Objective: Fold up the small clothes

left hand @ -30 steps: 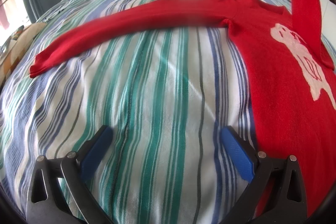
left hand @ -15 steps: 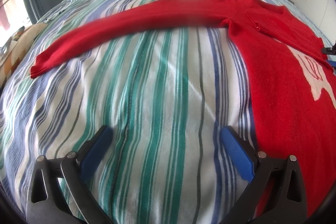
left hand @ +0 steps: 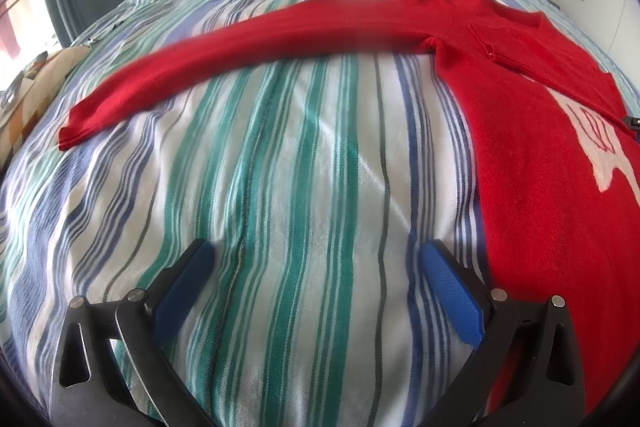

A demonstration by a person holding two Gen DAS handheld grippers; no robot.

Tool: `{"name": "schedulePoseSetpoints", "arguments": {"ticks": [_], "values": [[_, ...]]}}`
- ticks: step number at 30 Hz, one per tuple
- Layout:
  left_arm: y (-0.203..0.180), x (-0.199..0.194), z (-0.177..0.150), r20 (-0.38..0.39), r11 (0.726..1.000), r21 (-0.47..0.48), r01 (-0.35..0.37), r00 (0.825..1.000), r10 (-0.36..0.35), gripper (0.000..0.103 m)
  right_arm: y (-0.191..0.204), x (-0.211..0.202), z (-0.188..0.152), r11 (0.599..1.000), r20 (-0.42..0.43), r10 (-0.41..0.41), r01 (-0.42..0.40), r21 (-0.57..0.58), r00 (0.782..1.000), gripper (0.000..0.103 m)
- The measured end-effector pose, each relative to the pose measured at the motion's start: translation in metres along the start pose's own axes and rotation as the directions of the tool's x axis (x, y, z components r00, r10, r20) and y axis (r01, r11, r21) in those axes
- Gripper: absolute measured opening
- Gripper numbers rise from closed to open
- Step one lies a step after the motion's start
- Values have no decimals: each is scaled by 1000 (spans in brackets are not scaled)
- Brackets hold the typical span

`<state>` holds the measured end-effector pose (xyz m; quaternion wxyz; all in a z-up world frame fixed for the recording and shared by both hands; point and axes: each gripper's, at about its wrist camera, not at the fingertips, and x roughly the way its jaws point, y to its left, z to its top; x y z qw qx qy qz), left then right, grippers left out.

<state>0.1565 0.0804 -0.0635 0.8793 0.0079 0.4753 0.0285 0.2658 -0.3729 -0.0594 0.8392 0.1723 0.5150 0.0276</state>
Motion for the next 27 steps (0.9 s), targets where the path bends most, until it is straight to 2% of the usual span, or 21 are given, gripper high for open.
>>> {"name": "schedulePoseSetpoints", "arguments": {"ticks": [3,6,9,11,12,14,17,20,23,25,27], "values": [[0,0,0,-2,1000,0,-1,1000,1,103,-14,-20,-8,996,77,-34,28,83,996,50],[0,0,0,-2,1000,0,-1,1000,1,103,-10,-42,-23,998,111,-65,62,29,992,50],[0,0,0,0,1000,1,-2,1000,2,103,-3,-67,-46,998,134,-53,58,-34,990,51],[0,0,-1,1,1000,1,-3,1000,3,103,-2,-83,-66,996,170,-55,67,-64,984,56],[-1,-1,-1,3,1000,1,-5,1000,5,103,-3,-91,-77,994,194,-64,80,-72,979,62],[-1,-1,-1,7,1000,2,-7,1000,7,103,-7,-103,-99,988,252,-113,135,-73,961,67],[1,-3,1,-1,1000,7,3,1000,-3,103,-18,-108,-125,973,318,-201,227,-47,927,71],[14,-12,8,29,997,-21,69,997,-68,102,-38,-99,-143,959,314,-268,284,-4,911,72],[25,-4,17,39,997,-61,46,998,-44,103,-54,-99,-155,973,331,-230,228,45,915,76],[31,6,20,28,993,-100,61,998,-58,103,-53,-97,-155,972,322,-233,233,38,918,82],[29,12,19,15,994,-97,52,999,-50,103,-47,-91,-154,966,307,-249,259,9,918,89]]}}
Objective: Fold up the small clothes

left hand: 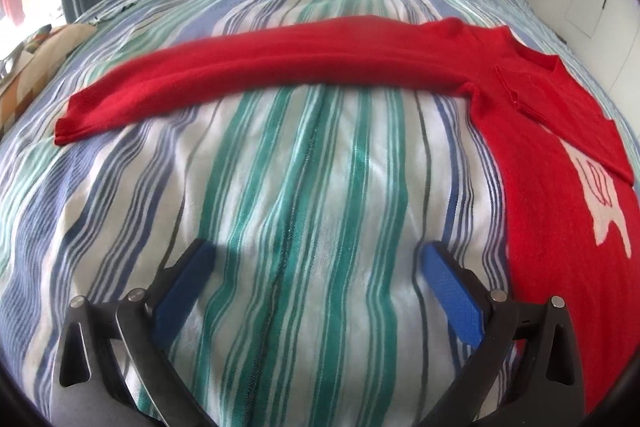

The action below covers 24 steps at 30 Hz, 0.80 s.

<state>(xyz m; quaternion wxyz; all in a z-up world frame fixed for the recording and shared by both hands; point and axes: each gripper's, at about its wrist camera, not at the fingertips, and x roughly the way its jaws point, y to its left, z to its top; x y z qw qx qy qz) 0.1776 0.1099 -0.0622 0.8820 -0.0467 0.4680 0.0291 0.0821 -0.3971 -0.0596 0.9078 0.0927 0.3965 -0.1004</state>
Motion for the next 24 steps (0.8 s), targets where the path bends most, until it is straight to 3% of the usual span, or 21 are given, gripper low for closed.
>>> {"name": "schedulePoseSetpoints", "arguments": {"ticks": [5,12,14,17,19,21,24], "values": [[-13,-2,-8,32,996,55,-73,997,72,103,7,4,-1,999,-7,-19,19,-34,1000,93],[-7,-7,-9,10,998,45,-43,999,43,103,7,4,-1,999,-11,-14,14,-32,1000,95],[0,-16,-6,-3,1000,17,-3,1000,3,102,7,4,-1,999,-10,-14,14,-32,1000,95],[33,-37,9,19,983,-116,145,989,-144,102,8,4,0,999,-9,-18,18,-34,1000,95],[69,-50,24,47,959,-213,185,983,-179,102,9,4,0,999,-9,-23,23,-38,1000,95],[112,-55,43,60,940,-287,183,983,-173,102,9,4,-1,999,-9,-25,25,-39,1000,95],[178,-45,70,20,926,-361,113,993,-113,102,9,5,-1,999,-9,-29,28,-41,1000,95]]}}
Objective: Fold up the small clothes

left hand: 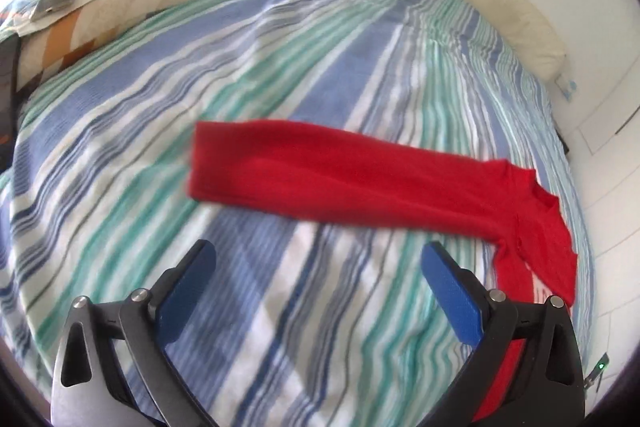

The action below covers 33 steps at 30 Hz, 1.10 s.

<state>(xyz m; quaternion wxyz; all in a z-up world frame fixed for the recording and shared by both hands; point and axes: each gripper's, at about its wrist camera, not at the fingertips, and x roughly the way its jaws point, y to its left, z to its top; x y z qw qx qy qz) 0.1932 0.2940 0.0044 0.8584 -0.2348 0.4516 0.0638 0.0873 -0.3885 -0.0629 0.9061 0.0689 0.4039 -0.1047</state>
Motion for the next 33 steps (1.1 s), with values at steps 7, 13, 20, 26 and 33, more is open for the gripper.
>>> {"name": "schedulePoseSetpoints", "arguments": {"ticks": [7,13,20,26,33], "values": [[60,49,47,-121,996,-89,-11,993,1,80,1,1,0,1000,1,-4,4,-3,1000,96],[44,74,51,-167,998,-68,-8,986,-4,7,1,1,0,1000,2,-4,4,-3,1000,96],[-49,17,77,-72,995,87,53,996,-47,4,2,1,0,1000,1,-5,5,-3,1000,96],[-233,-34,86,-73,902,380,204,979,-190,4,4,2,1,1000,-6,-17,17,-13,1000,97],[-404,-26,24,-198,736,557,385,922,-332,4,4,1,0,1000,-4,-13,13,-10,1000,97]]}}
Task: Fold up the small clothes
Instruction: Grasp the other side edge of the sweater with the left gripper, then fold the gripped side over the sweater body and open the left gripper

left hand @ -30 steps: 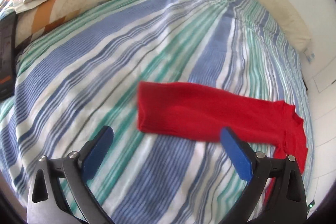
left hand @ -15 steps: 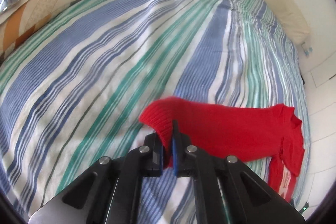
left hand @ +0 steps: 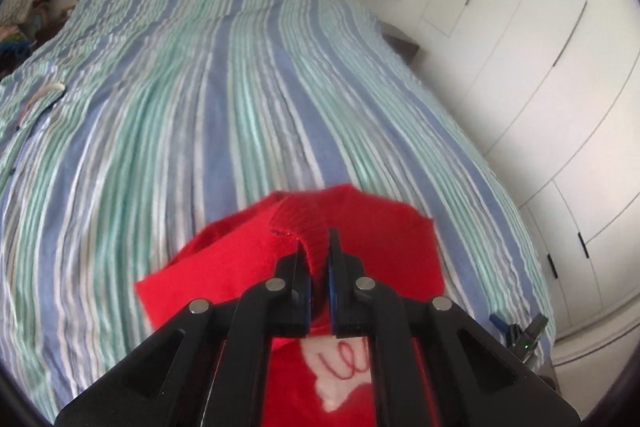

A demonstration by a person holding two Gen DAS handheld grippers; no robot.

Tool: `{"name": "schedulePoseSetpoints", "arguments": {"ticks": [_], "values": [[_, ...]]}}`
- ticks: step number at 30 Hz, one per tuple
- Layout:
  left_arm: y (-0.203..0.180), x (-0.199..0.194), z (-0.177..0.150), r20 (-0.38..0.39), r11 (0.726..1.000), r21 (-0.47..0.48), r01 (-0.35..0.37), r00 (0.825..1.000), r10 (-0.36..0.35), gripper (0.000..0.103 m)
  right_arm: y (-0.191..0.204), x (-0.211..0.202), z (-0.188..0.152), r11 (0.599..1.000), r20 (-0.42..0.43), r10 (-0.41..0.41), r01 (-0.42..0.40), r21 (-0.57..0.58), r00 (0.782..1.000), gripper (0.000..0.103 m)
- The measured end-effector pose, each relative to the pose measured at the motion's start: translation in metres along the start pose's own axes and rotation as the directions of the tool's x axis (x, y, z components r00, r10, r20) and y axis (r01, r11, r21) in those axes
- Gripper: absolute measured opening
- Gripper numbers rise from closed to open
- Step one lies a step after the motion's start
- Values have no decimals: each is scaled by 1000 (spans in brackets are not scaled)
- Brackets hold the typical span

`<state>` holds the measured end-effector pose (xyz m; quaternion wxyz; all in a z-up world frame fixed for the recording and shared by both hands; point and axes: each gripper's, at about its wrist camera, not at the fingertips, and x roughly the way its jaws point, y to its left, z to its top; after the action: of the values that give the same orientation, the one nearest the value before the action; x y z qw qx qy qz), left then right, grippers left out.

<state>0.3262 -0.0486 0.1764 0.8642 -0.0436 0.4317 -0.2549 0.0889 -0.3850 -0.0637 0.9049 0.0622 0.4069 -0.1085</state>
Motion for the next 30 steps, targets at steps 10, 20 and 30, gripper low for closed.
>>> {"name": "schedulePoseSetpoints", "arguments": {"ticks": [10,20,30], "values": [[10,62,-35,-76,993,-106,-51,996,43,79,0,-1,0,1000,1,5,-5,2,1000,97],[78,37,-157,-110,958,145,-248,958,265,79,3,1,2,1000,-5,4,-4,-2,1000,99],[96,90,-181,1,934,33,-356,934,356,7,4,2,1,1000,1,-9,9,-8,1000,99]]}}
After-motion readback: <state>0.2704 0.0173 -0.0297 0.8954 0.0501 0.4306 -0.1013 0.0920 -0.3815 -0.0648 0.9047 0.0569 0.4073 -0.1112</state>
